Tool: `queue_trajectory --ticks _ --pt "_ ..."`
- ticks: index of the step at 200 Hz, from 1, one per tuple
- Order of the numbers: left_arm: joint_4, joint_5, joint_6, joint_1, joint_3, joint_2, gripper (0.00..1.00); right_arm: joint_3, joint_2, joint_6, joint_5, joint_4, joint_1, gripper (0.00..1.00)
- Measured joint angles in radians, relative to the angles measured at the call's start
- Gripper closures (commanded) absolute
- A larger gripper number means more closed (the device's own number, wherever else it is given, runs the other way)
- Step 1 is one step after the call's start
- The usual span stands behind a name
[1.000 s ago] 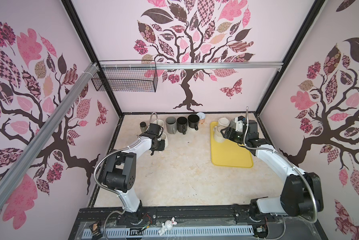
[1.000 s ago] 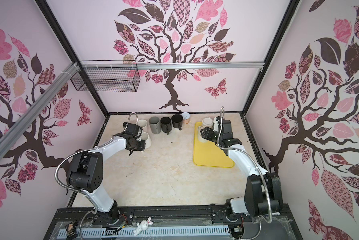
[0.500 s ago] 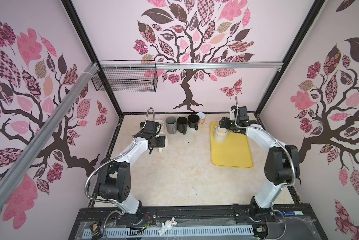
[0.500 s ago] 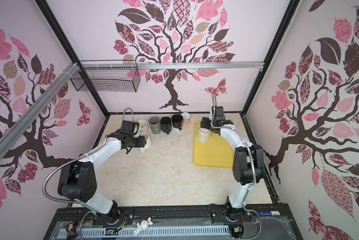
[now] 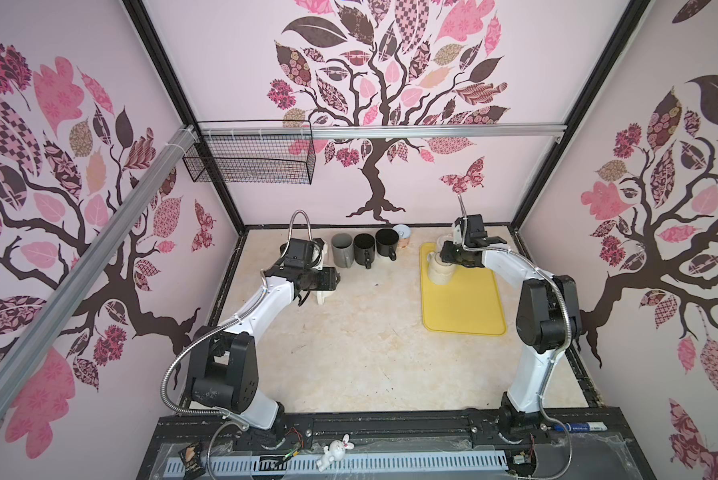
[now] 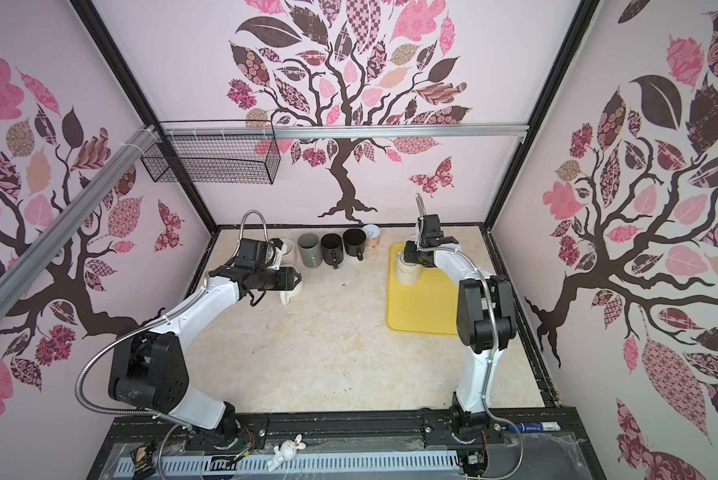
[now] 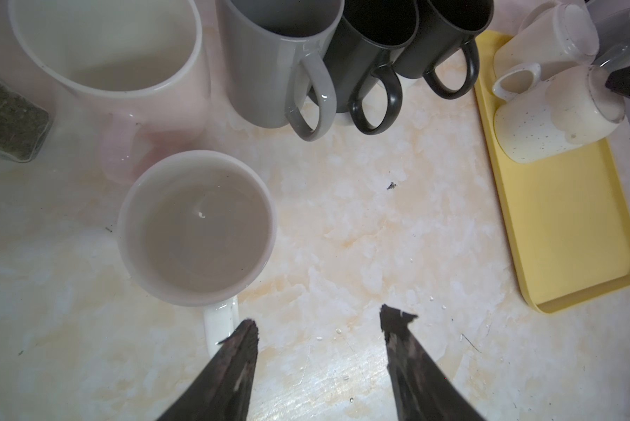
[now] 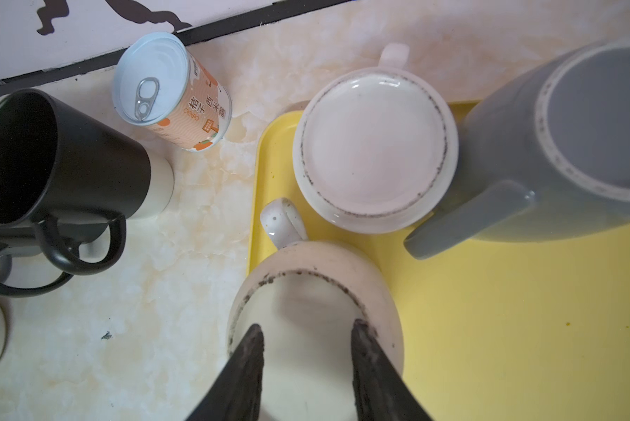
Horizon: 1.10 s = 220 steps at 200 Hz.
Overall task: Turn the mug right side up
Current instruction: 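Lower right gripper and close it on the upside-down speckled mug's handle, then lift and tilt the speckled mug with right gripper while left gripper reaches toward it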
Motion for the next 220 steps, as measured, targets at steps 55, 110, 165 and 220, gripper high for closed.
queue_trajectory --ticks 55,110,165,220 --pt "0.016 0.007 -0.013 -0.138 0.037 0.018 0.43 -0.167 -0.134 -0.012 -0.003 0.022 0.006 0.61" --pt "0.073 0.040 -0.057 -0.257 0.187 0.149 0.44 -0.335 -0.315 0.028 -0.105 -0.043 0.033 0.51" --pt "0.091 0.065 -0.098 -0.413 0.225 0.274 0.46 -0.309 -0.457 0.048 -0.150 -0.076 0.012 0.46" --pt "0.101 0.077 -0.135 -0.572 0.235 0.327 0.48 -0.189 -0.267 0.044 -0.126 -0.011 -0.095 0.48"
